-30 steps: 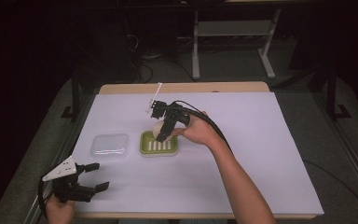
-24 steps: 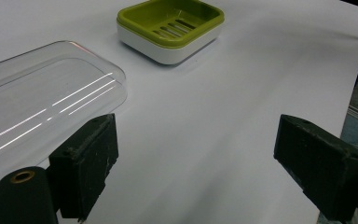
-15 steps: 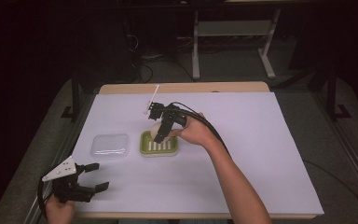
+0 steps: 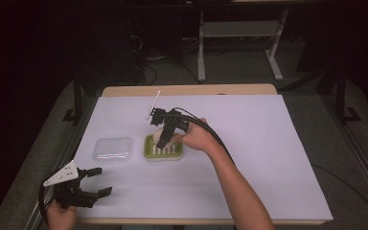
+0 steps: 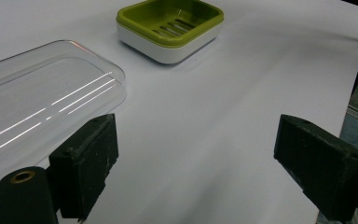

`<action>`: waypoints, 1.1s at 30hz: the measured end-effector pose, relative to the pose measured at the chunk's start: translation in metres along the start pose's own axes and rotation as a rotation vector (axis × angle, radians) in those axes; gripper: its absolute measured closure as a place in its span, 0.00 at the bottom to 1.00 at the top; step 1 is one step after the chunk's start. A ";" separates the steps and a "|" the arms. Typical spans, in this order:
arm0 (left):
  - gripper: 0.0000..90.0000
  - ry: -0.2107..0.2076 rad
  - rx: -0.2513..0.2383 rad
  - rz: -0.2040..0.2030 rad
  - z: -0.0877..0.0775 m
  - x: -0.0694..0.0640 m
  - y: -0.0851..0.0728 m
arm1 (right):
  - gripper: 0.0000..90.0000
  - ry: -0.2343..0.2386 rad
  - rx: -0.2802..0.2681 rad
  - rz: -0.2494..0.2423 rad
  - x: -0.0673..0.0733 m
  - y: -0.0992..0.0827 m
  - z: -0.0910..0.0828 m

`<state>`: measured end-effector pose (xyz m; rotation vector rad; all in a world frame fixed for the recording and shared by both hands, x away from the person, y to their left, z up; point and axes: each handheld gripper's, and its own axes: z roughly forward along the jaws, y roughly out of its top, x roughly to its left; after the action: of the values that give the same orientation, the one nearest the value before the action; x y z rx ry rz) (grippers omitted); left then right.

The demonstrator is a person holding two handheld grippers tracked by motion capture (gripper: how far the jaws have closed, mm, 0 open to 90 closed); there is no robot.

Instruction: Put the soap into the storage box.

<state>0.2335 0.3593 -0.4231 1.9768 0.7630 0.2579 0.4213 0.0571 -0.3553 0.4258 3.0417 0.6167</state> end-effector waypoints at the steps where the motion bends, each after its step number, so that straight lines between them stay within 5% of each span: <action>1: 0.14 -0.001 -0.002 -0.003 0.000 0.000 0.000 | 0.25 0.000 0.001 0.004 0.000 0.000 0.001; 33: 0.14 -0.005 -0.006 -0.007 0.001 0.000 0.000 | 0.25 -0.017 0.039 0.007 -0.001 -0.001 0.023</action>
<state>0.2335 0.3589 -0.4237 1.9681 0.7653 0.2508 0.4237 0.0648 -0.3764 0.4401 3.0421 0.5525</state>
